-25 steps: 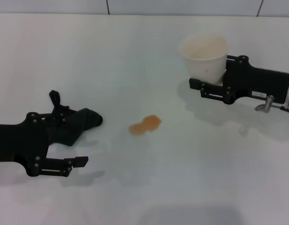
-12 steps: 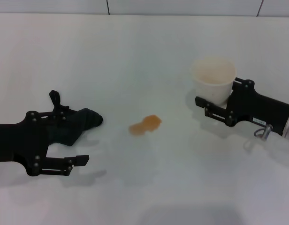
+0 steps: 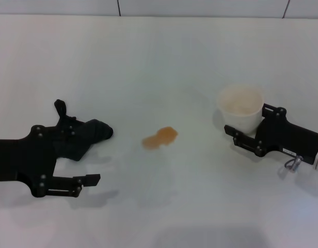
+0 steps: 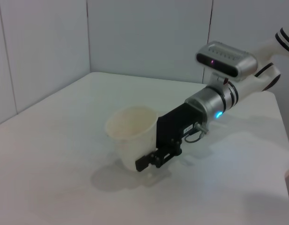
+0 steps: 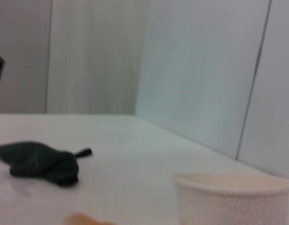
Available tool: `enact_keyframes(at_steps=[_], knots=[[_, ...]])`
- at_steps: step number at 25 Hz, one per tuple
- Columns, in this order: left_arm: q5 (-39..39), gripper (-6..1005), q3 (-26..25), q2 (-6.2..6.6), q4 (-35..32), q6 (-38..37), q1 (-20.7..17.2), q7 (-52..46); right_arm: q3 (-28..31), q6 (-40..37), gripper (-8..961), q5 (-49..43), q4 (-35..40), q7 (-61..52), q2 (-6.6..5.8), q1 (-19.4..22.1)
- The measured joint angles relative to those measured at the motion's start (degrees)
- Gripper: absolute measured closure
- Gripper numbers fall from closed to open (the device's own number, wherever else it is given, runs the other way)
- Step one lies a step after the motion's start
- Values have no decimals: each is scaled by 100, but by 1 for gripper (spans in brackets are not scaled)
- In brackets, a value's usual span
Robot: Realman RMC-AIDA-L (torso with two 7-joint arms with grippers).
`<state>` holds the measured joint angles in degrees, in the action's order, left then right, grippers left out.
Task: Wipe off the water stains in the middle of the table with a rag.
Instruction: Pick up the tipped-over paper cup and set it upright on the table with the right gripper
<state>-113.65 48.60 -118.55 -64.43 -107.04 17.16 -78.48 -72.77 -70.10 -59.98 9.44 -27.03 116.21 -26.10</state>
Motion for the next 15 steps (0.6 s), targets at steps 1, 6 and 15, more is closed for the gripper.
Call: enact_keyframes(at_steps=[1, 6, 15], knots=[[-4, 200, 1, -12, -5, 0, -1, 1, -11, 54, 331, 9, -29, 13, 0, -6], [-2, 200, 0, -20, -11, -4, -2, 3, -57, 143, 331, 18, -177, 21, -2, -73], [-7, 207, 0, -28, 6, -10, -5, 8, -254, 371, 325, 21, -192, -18, -3, -128]])
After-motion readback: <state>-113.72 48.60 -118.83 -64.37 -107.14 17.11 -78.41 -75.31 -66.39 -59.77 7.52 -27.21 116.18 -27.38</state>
